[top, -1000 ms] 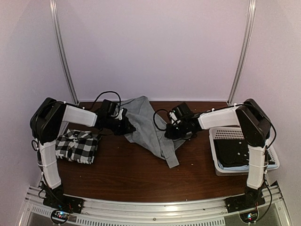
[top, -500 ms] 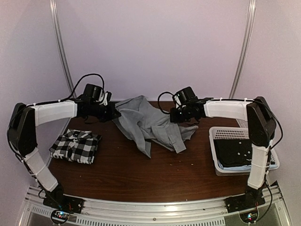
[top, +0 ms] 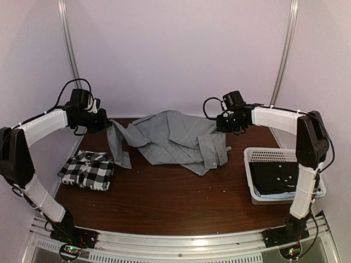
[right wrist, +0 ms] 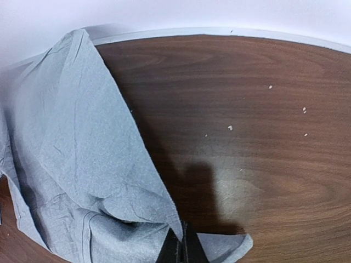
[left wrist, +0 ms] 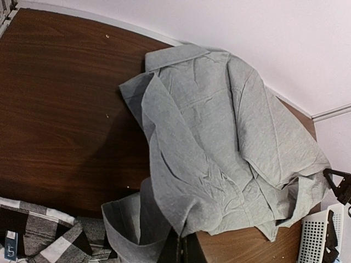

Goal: Fold and stack the long sleeve shirts
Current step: Flatten out the crumpled shirt at the center of the board.

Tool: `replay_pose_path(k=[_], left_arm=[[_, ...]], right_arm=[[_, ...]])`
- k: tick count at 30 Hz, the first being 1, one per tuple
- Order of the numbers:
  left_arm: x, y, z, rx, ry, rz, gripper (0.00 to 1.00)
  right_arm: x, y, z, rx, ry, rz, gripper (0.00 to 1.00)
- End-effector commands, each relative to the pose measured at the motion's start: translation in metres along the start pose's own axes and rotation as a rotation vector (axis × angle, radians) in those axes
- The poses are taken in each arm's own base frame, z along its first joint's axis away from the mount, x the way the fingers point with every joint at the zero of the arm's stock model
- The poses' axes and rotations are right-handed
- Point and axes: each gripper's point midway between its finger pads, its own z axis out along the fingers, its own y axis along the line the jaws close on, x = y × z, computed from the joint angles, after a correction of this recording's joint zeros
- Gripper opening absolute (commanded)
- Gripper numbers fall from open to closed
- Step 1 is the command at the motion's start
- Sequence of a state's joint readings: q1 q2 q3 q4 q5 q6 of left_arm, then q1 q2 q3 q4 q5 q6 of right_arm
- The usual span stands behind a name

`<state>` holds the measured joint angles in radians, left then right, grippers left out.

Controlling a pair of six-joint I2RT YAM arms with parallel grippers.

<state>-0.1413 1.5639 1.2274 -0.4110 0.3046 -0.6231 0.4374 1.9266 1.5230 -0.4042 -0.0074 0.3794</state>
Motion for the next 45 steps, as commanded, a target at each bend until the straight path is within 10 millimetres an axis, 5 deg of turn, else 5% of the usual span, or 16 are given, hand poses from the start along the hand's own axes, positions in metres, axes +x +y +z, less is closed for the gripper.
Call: replay_pose_path(k=[1,6,11,18,21,25,30,35,40,45], left_arm=[[-0.069,-0.018,-0.026,0.044,-0.142,0.066,0.0],[-0.13,-0.017,-0.04,0.046,-0.238,0.073,0.0],[-0.181,0.006,-0.051,0.005,-0.323,0.049,0.0],[-0.193,0.049,-0.016,-0.077,-0.269,0.025,0.0],[-0.186,0.06,0.009,-0.071,-0.21,0.024,0.0],[-0.176,0.069,0.037,-0.051,-0.142,0.015,0.04],[-0.175,0.072,0.04,-0.065,-0.14,0.024,0.42],[-0.172,0.063,0.029,-0.079,-0.153,0.057,0.72],[-0.147,0.037,0.017,-0.088,-0.149,0.101,0.76],[-0.105,0.012,0.013,-0.105,-0.131,0.152,0.76]], right_arm=[[-0.067,-0.049,-0.021,0.157,-0.127,0.013,0.0],[-0.127,-0.105,-0.034,0.321,-0.223,0.053,0.0],[-0.153,-0.14,-0.031,0.403,-0.263,0.07,0.0],[-0.147,-0.169,0.001,0.45,-0.212,0.078,0.01],[-0.138,-0.166,0.011,0.421,-0.177,0.079,0.18],[-0.128,-0.142,0.013,0.352,-0.15,0.057,0.49],[-0.11,-0.088,0.002,0.275,-0.14,-0.031,0.68],[-0.076,-0.015,-0.013,0.135,-0.128,-0.121,0.75],[-0.026,0.045,-0.033,0.011,-0.103,-0.215,0.76],[0.03,0.074,-0.049,-0.057,-0.047,-0.289,0.76]])
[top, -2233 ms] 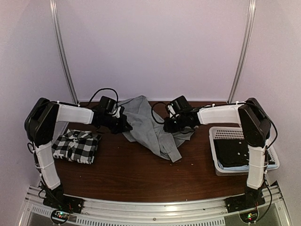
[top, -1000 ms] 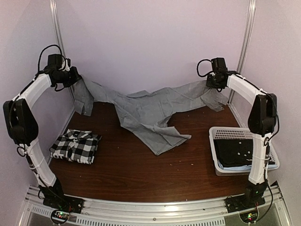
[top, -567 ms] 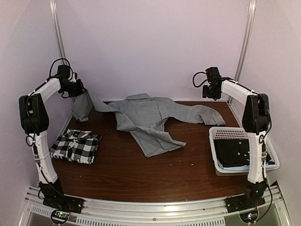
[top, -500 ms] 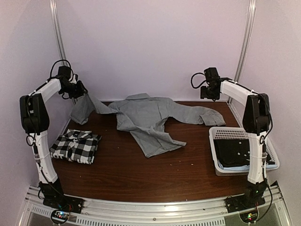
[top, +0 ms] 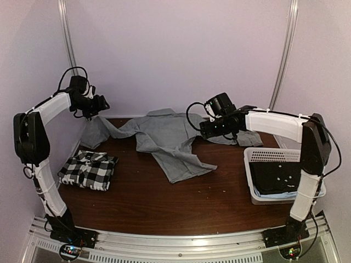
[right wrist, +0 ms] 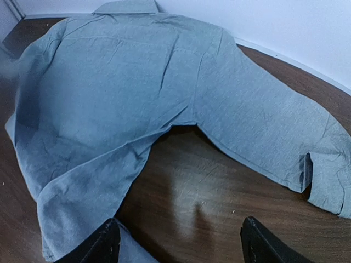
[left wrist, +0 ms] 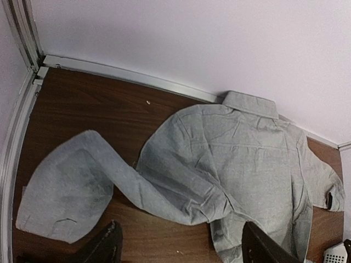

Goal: Fold and stack the long sleeve shirts
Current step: Flatten out the crumpled shirt at the center of the board.

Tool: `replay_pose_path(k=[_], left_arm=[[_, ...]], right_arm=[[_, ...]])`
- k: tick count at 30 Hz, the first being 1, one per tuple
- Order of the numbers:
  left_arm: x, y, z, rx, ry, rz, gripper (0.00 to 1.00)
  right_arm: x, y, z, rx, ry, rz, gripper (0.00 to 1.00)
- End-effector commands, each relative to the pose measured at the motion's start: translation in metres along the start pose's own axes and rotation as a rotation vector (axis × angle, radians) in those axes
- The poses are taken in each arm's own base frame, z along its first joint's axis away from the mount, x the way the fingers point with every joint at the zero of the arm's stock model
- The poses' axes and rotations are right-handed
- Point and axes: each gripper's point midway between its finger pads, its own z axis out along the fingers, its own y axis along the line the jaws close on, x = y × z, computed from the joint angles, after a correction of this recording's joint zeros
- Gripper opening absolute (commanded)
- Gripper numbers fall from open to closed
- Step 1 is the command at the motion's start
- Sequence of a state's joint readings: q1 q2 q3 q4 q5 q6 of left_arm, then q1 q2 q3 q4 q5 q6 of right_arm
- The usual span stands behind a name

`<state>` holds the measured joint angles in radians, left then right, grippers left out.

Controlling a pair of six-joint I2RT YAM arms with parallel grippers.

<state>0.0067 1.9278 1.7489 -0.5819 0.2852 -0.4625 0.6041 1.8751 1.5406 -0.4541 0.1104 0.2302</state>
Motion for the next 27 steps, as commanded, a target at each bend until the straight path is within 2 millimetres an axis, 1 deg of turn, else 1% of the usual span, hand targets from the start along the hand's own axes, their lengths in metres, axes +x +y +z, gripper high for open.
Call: replay_pose_path(k=[1,3,4,5,8,9,10,13,17,19,21,25,27], left_arm=[[0.016,-0.041,-0.02,0.008,-0.06,0.1,0.76],[0.036,-0.058,-0.021,0.026,-0.038,0.122,0.76],[0.054,-0.065,-0.018,0.038,-0.008,0.127,0.75],[0.068,-0.076,-0.017,0.058,0.006,0.135,0.74],[0.12,-0.116,-0.014,0.13,0.065,0.167,0.72],[0.143,-0.133,-0.011,0.155,0.099,0.187,0.71],[0.161,-0.143,-0.009,0.167,0.125,0.197,0.71],[0.21,-0.166,-0.003,0.201,0.186,0.214,0.68],[0.265,-0.181,0.007,0.212,0.263,0.24,0.66],[0.286,-0.185,0.013,0.198,0.292,0.265,0.65],[0.303,-0.19,0.02,0.188,0.314,0.284,0.64],[0.327,-0.196,0.033,0.169,0.35,0.319,0.62],[0.336,-0.2,0.04,0.159,0.364,0.344,0.6]], right_arm=[[0.022,0.023,-0.019,-0.058,-0.007,-0.038,0.77],[0.037,0.035,-0.026,-0.088,0.007,-0.059,0.77],[0.043,0.04,-0.03,-0.105,0.008,-0.066,0.77],[0.051,0.046,-0.032,-0.121,0.014,-0.075,0.77],[0.067,0.064,-0.041,-0.17,0.012,-0.104,0.77],[0.072,0.069,-0.042,-0.182,0.013,-0.113,0.77],[0.077,0.073,-0.043,-0.192,0.019,-0.118,0.77],[0.087,0.083,-0.045,-0.207,0.028,-0.133,0.77],[0.1,0.09,-0.046,-0.224,0.035,-0.145,0.76],[0.105,0.09,-0.045,-0.221,0.044,-0.15,0.75],[0.108,0.089,-0.045,-0.213,0.045,-0.153,0.75],[0.111,0.083,-0.037,-0.179,0.032,-0.153,0.71],[0.115,0.083,-0.03,-0.165,0.052,-0.162,0.66]])
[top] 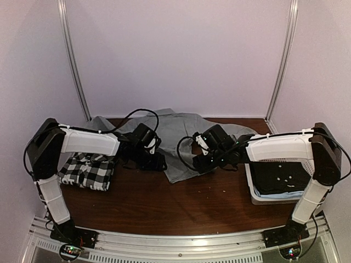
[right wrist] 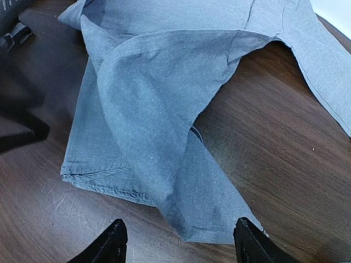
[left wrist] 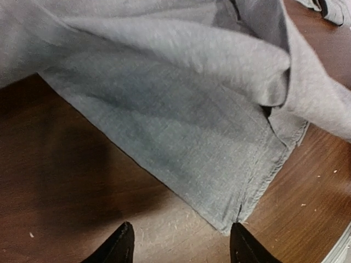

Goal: Fold and stack the long sleeve shirts
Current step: Flatten out the crumpled shirt at the center of the board.

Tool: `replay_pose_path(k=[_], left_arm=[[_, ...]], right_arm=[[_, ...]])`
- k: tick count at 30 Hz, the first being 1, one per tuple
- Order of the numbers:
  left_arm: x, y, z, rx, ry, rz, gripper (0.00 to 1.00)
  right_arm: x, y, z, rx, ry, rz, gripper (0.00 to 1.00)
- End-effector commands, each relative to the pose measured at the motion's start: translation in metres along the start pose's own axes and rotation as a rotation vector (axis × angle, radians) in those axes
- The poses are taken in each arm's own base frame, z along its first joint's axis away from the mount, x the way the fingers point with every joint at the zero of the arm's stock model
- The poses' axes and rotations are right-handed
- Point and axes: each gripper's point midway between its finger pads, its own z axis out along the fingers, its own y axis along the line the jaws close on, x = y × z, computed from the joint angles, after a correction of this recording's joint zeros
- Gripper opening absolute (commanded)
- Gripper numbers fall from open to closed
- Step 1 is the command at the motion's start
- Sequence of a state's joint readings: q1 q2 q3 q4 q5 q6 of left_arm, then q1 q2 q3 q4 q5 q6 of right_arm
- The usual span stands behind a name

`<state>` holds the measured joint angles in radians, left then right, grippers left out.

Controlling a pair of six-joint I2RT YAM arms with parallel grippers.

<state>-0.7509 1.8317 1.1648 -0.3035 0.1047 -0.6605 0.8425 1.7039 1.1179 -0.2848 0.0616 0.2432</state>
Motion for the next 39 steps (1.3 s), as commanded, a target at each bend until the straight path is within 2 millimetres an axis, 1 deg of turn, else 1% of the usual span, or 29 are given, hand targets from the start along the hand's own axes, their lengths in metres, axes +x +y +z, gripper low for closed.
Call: replay_pose_path(k=[1,3,7,9,13,15,16,18,22,25,29,33,35,38,39], left_arm=[[-0.011,-0.014,0.019,-0.021,-0.032,0.023,0.6],[-0.006,-0.016,0.029,-0.046,-0.009,0.04,0.59],[0.001,-0.021,0.04,-0.062,0.018,0.059,0.57],[0.003,-0.022,0.043,-0.071,0.033,0.065,0.56],[0.005,-0.022,0.047,-0.073,0.043,0.063,0.5],[0.008,-0.025,0.05,-0.063,0.055,0.063,0.44],[0.01,-0.027,0.052,-0.056,0.064,0.064,0.4],[0.015,-0.031,0.055,-0.04,0.081,0.067,0.28],[0.024,-0.028,0.057,-0.054,0.115,0.067,0.0],[0.029,-0.024,0.048,-0.07,0.124,0.068,0.0],[0.044,-0.017,0.029,-0.077,0.153,0.067,0.0],[0.069,-0.006,0.001,-0.073,0.187,0.049,0.0],[0.082,0.002,-0.014,-0.086,0.205,0.043,0.0],[0.102,0.013,-0.034,-0.092,0.232,0.036,0.0],[0.112,0.018,-0.039,-0.094,0.251,0.032,0.0]], right_arm=[[-0.008,-0.003,0.004,0.034,-0.039,0.011,0.64],[-0.008,-0.005,0.009,0.047,-0.035,0.011,0.59],[-0.006,-0.012,0.018,0.061,-0.026,0.018,0.49],[-0.005,-0.014,0.022,0.061,-0.018,0.022,0.44],[-0.004,-0.016,0.027,0.051,-0.008,0.027,0.32],[-0.004,-0.017,0.027,0.045,-0.004,0.033,0.26],[-0.003,-0.017,0.027,0.041,0.002,0.036,0.24],[-0.001,-0.019,0.028,0.031,0.018,0.046,0.17],[0.005,-0.019,0.027,0.0,0.054,0.065,0.11],[0.012,-0.023,0.026,0.009,0.083,0.079,0.07],[0.021,-0.015,0.022,-0.06,0.13,0.116,0.05],[0.036,-0.009,0.014,-0.097,0.188,0.138,0.05],[0.051,-0.003,0.01,-0.139,0.227,0.163,0.06],[0.071,0.009,0.004,-0.198,0.264,0.201,0.09],[0.075,0.012,0.002,-0.205,0.271,0.204,0.11]])
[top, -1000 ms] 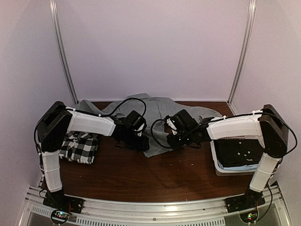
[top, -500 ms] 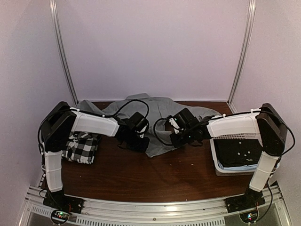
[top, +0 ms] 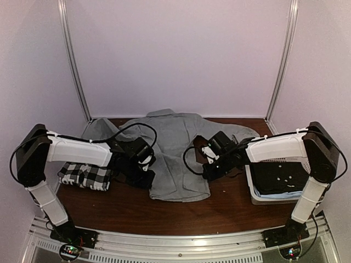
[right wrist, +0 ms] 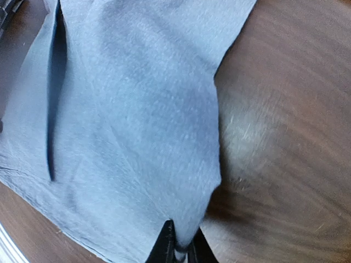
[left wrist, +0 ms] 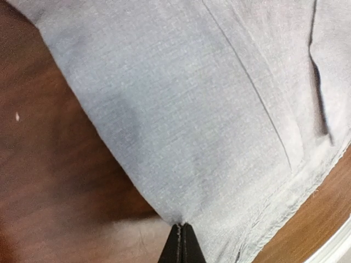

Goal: Fold and stack the long sleeve shirts
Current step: Flatten out the crumpled shirt at the center of the board.

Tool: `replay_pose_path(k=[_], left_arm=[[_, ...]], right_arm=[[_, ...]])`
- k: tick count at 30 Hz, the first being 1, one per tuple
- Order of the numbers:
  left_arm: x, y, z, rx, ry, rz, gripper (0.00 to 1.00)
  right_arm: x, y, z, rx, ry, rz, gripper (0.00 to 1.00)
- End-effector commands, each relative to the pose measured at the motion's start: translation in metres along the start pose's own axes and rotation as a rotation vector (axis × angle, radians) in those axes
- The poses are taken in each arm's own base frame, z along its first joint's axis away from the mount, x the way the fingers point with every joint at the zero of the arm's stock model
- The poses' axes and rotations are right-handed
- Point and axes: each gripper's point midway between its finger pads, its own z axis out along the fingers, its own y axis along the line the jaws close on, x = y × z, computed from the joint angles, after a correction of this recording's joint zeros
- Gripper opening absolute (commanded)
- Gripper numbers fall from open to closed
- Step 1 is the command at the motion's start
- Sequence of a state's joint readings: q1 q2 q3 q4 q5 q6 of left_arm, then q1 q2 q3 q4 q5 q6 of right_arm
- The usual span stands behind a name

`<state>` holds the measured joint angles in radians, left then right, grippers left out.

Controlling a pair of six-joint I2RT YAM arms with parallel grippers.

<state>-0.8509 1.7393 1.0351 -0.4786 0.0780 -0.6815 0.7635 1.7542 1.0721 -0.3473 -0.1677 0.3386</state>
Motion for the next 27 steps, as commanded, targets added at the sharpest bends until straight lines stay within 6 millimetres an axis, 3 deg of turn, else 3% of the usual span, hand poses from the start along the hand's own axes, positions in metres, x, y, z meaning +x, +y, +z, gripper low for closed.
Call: replay_pose_path(k=[1,6,10,11,13,15,19,24,27], left_arm=[[0.036,0.011,-0.021,0.011,0.055,-0.016,0.0],[0.073,0.022,-0.028,0.03,0.108,-0.031,0.0],[0.09,0.034,-0.03,0.004,0.132,-0.048,0.0],[0.089,0.035,-0.034,-0.003,0.12,-0.054,0.0],[0.081,0.037,-0.045,-0.018,0.077,-0.064,0.17],[0.068,0.037,-0.059,-0.036,0.02,-0.069,0.27],[0.046,0.025,-0.08,0.0,-0.064,-0.075,0.32],[0.035,0.016,-0.086,0.049,-0.121,-0.081,0.33],[0.026,0.009,-0.086,0.069,-0.147,-0.069,0.36]], right_arm=[[0.032,0.016,-0.011,-0.073,0.071,0.052,0.14],[0.033,0.022,-0.033,-0.006,0.013,0.061,0.29],[0.028,0.044,-0.046,0.026,-0.037,0.048,0.41],[0.028,0.053,-0.047,0.021,-0.044,0.04,0.43],[0.031,0.073,-0.044,0.009,-0.036,0.027,0.43],[0.033,0.092,-0.041,0.021,-0.042,0.003,0.46],[0.031,0.121,-0.027,-0.002,-0.044,0.008,0.5],[0.009,0.129,-0.005,0.058,-0.077,0.028,0.64],[-0.01,0.118,0.006,0.16,-0.111,0.03,0.74]])
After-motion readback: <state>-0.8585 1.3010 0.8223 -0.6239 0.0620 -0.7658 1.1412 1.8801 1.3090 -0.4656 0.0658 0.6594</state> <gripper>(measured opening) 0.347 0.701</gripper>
